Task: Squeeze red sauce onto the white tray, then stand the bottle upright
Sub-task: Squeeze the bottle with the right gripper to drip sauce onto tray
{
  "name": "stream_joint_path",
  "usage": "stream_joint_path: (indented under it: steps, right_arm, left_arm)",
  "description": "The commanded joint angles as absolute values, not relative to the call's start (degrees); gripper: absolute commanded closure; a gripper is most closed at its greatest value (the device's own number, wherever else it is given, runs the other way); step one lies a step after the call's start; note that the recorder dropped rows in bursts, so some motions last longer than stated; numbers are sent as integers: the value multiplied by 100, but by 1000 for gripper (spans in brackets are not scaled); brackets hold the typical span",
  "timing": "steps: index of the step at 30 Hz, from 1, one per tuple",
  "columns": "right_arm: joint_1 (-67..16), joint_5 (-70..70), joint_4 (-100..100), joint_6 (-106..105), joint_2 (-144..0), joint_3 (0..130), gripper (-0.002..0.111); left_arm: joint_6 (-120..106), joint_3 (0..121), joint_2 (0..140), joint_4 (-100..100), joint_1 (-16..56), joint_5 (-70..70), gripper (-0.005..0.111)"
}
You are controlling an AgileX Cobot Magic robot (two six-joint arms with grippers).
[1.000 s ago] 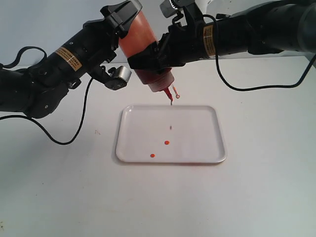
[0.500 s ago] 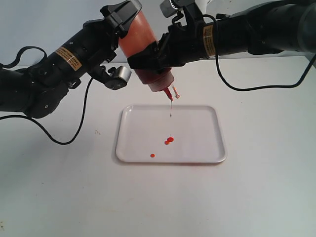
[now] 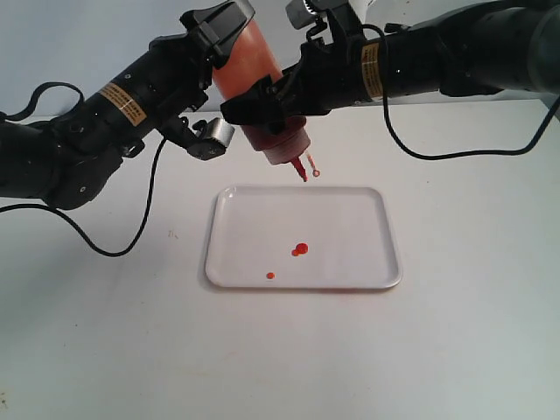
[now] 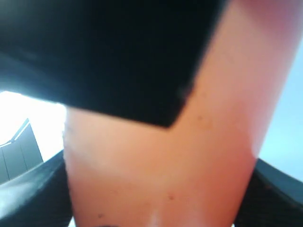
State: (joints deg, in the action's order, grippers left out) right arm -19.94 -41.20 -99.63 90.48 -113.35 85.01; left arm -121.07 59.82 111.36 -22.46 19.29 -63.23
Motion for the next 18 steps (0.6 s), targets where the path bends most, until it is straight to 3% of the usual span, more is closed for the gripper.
stream_joint_path:
  steps: [1, 18]
  right_arm:
    - [-2003, -4218, -9995, 8998, -11348, 8541, 5]
    - [-2003, -4119, -9995, 8782, -11278, 8541, 5]
  left_arm:
    - [-11998, 6033, 11095, -2153, 1957, -6575, 107]
    - [-11998, 6033, 11095, -2153, 1957, -6575, 107]
